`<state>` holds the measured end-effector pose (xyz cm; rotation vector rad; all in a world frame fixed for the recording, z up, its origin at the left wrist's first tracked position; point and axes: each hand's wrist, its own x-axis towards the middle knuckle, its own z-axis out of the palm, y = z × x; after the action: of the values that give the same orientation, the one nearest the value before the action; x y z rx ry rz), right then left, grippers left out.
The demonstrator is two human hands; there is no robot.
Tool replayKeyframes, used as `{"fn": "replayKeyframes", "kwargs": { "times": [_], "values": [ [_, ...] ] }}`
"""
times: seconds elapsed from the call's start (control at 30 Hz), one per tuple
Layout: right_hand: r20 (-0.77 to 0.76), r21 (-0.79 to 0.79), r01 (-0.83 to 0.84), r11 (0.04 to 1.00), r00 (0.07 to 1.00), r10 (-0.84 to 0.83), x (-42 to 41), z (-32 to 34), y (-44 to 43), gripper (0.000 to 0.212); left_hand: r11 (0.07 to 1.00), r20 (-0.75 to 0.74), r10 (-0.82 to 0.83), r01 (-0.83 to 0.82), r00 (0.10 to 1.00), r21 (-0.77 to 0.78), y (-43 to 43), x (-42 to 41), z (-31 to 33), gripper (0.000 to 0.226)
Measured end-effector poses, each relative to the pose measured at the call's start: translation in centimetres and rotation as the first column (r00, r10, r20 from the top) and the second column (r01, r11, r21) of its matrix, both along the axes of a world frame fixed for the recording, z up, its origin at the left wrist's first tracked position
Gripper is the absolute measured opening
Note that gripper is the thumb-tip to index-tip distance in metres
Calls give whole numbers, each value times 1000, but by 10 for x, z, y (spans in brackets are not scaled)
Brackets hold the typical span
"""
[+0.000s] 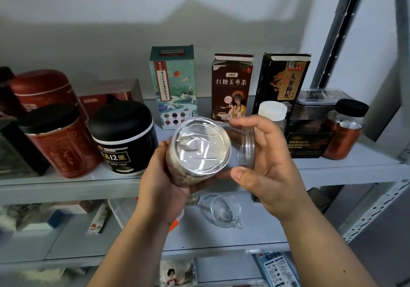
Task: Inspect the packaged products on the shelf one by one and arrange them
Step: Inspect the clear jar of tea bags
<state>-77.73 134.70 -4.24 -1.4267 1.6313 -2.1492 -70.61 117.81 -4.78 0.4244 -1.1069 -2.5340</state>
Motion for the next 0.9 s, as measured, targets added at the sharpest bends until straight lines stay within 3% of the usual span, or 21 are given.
{"fn": "replayKeyframes", "kwargs": {
  "times": [0.1, 0.23, 0.4, 0.5, 0.6, 0.8, 0.9],
  "values": [
    [-1, -13, 4, 1000, 1000, -4, -1, -1, -1, 63, 996, -56, -26, 30, 998, 86, 1, 1, -4, 59],
    [-4, -8, 23, 1000, 1000, -23, 3, -3, -4, 64, 996, -71, -63, 67, 995, 60, 1, 2, -6, 45],
    [6, -35, -9, 999, 1000, 9, 4, -1, -4, 65, 1000, -65, 4, -5, 998, -5, 3, 3, -3, 33],
    [21, -59, -41, 997, 999, 42, 7, -1, -3, 64, 995, -79, 96, -93, 992, 38, 0, 4, -6, 60],
    [11, -48, -34, 998, 999, 35, 9, -2, -2, 62, 992, -22, 115, -116, 993, -42, -3, 0, -6, 41],
    [-68, 119, 199, 973, 979, -192, 16, -4, -3, 59, 994, -64, 49, -55, 997, -93, -2, -1, -7, 33],
    [-136, 189, 339, 921, 938, -318, 26, 0, -10, 58, 985, -84, 97, -107, 992, -132, -3, -3, -11, 33]
  ]
}}
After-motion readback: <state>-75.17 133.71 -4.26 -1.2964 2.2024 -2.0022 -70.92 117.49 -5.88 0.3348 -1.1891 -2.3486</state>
